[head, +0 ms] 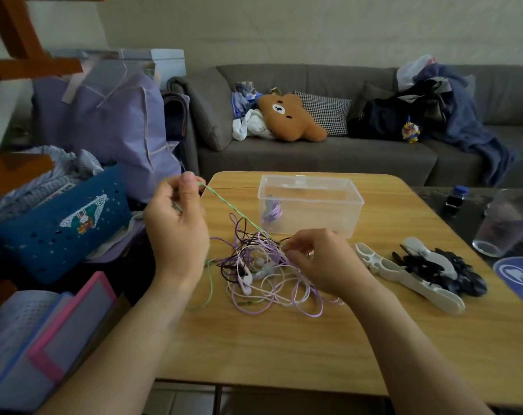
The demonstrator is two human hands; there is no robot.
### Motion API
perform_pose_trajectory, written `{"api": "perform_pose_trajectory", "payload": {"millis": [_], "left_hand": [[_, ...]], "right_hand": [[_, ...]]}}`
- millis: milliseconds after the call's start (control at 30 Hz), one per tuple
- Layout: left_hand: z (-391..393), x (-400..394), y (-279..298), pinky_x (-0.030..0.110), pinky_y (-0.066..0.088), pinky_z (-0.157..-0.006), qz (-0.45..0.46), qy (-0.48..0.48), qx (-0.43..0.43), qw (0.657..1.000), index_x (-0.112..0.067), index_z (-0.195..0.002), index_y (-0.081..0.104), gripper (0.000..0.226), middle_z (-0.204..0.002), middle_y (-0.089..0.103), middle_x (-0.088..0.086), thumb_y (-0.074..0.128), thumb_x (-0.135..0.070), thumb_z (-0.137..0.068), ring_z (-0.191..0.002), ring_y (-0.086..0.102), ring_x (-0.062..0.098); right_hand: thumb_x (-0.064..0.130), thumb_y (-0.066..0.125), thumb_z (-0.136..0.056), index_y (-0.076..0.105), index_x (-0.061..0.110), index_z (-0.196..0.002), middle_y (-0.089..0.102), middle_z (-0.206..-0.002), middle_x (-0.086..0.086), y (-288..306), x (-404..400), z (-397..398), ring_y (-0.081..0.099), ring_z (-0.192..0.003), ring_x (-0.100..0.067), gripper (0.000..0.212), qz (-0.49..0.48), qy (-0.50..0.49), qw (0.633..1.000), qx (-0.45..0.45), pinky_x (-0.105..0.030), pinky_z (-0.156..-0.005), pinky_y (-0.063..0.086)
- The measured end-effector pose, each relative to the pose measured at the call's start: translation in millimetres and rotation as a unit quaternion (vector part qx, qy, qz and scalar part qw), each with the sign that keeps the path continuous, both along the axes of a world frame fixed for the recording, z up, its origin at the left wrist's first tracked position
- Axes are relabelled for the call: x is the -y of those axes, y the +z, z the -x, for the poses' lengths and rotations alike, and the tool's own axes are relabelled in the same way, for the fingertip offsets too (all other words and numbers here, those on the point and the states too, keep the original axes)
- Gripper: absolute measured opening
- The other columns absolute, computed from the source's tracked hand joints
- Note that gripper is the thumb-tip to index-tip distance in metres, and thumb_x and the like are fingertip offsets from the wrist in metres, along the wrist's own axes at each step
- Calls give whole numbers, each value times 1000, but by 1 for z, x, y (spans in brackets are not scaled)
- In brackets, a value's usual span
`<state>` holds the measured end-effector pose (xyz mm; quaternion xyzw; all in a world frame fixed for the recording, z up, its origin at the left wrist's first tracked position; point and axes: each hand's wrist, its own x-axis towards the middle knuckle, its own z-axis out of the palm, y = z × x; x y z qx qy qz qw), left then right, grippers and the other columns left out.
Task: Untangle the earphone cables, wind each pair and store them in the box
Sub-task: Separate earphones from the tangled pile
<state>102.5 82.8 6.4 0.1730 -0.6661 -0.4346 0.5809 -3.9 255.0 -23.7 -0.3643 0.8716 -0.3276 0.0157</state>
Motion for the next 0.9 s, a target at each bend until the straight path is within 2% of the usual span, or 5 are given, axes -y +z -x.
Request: {"api": "perform_pose_trajectory", "payload": {"millis": [333, 433, 600, 800, 900], "left_hand": [[0, 21, -5, 21, 45, -48, -174, 24, -45, 983, -16, -81, 60, 27, -46, 55, -11, 49, -25, -104, -41, 50, 3], [-6, 40, -18, 30, 52, -61, -73, 8, 157, 985, -14, -86, 71, 21, -60, 64, 0, 59, -25, -98, -52, 60, 9], [-14, 46, -22, 28, 47, -75, 77, 1, 456, 887, -22, -89, 72, 13, -81, 67, -2, 67, -10, -90, -81, 66, 20], [-3, 8, -15, 36, 52, -92, 197, -19, 384, 902, -17, -108, 72, 27, -101, 72, 0, 65, -10, -82, -98, 65, 22], [4, -15, -15, 38, 45, -98, 266, -101, 393, 874, -16, -125, 62, 38, -112, 66, -2, 66, -16, -88, -109, 55, 19]], "right_hand": [[4, 58, -91, 75, 25, -105, 72, -106, 5, 0, 3, 5, 57, -93, -7, 30, -12, -67, 998, -7, -17, -72, 40], [-10, 52, -84, 76, 21, -103, 72, -103, 3, 0, -2, 10, 60, -94, -12, 43, 22, -124, 992, -8, -16, -72, 43], [-4, 51, -86, 74, 23, -83, 67, -79, 7, 2, -5, 13, 54, -65, 2, 35, 48, -117, 992, 19, -3, -49, 39], [3, 53, -89, 67, 23, -86, 69, -81, 8, 6, 0, 4, 68, -77, -16, 25, 72, -105, 990, 54, -14, -51, 44], [4, 50, -92, 62, 23, -90, 71, -90, 7, 8, 0, 2, 68, -83, -15, 22, 102, -90, 985, 106, -28, -64, 54]]}}
